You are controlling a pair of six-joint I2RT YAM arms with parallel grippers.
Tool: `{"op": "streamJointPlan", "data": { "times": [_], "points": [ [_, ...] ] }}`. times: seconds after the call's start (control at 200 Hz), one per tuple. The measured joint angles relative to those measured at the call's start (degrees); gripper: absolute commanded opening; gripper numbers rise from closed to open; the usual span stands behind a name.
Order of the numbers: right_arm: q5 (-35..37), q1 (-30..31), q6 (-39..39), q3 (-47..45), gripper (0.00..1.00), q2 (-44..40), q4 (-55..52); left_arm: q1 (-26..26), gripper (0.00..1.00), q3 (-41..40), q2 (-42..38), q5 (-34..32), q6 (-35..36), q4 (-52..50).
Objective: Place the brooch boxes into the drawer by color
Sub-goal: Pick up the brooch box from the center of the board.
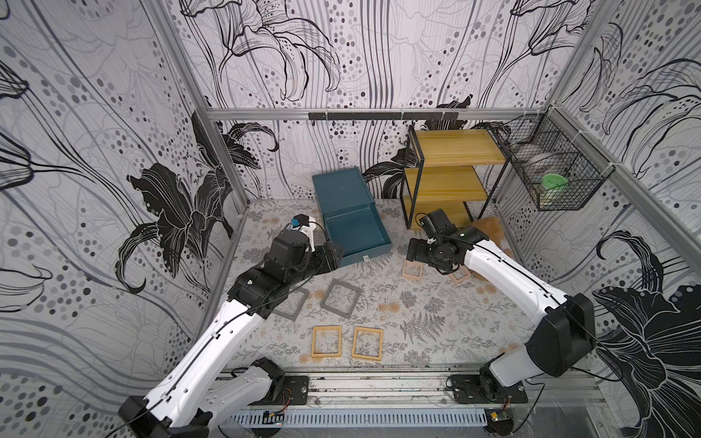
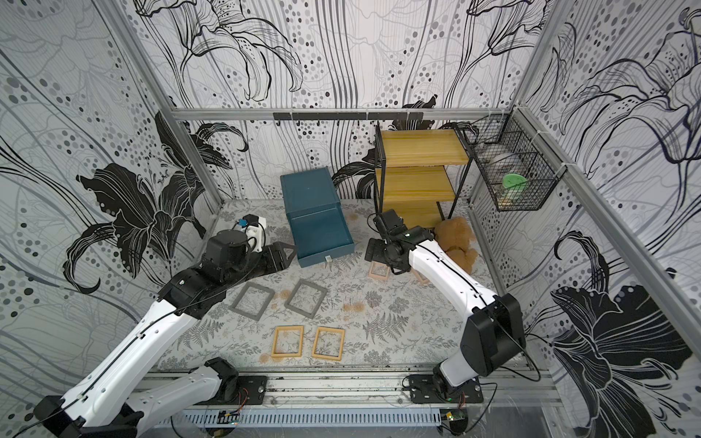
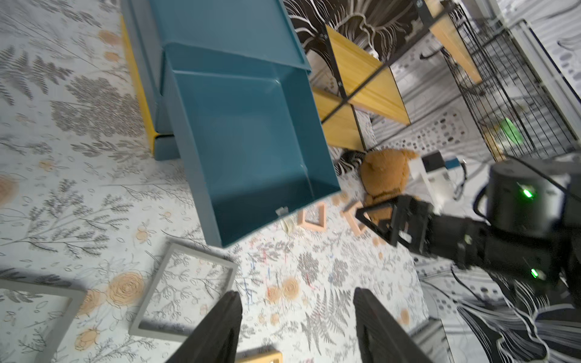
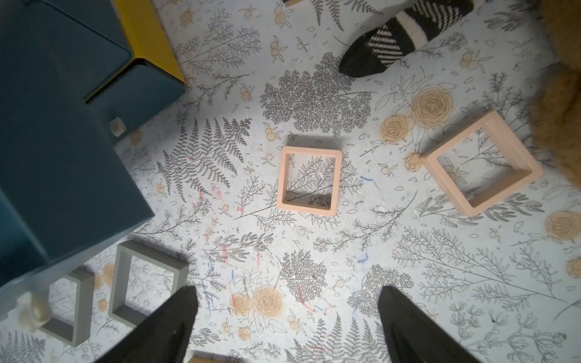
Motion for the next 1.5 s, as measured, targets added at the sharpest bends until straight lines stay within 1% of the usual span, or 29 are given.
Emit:
{"op": "streamJointPlan", "data": {
  "times": [0.075,0.16,0.476,0.781,1.187,1.317,1.332,1.357,1.502],
  "points": [
    [0.28,0.00,-0.02,-0.20,0.96,1.16,0.28,-1.73,0.62,-0.76,-1.53,0.17,0.11,-1.09],
    [0.33,0.00,-0.26,-0.70,0.96,2.25,1.31,-2.54,0.62,-1.03,-2.47,0.07,0.09,-1.81],
    [0.09,-0.59,-2.36,-2.71,0.96,9.51,5.75,-4.70,0.62,-1.40,-2.43,-1.03,-0.15,-1.75],
    [0.28,-0.70,-1.14,-5.75,0.96,13.14,9.31,-5.07,0.62,-1.40,-2.05,-2.21,-0.13,-1.73],
    [0.31,-0.70,-1.05,-5.88,0.96,17.81,13.75,-5.14,0.62,-1.42,-1.88,-2.56,-0.48,-0.87],
    [0.37,-0.70,-1.03,-5.88,1.00,18.86,13.81,-5.42,0.62,-1.42,-1.88,-2.60,-0.59,-0.83],
    [0.39,-0.70,-1.05,-5.88,1.00,19.02,13.81,-5.44,0.62,-1.42,-1.86,-2.60,-0.59,-0.83],
    [0.39,-0.70,-1.05,-5.88,0.96,19.23,13.84,-5.44,0.62,-1.42,-1.86,-2.60,-0.59,-0.81],
    [0.57,-0.70,-1.01,-5.88,0.88,20.33,13.90,-5.44,0.63,-1.42,-1.73,-2.75,-0.63,-0.46]
  ]
}}
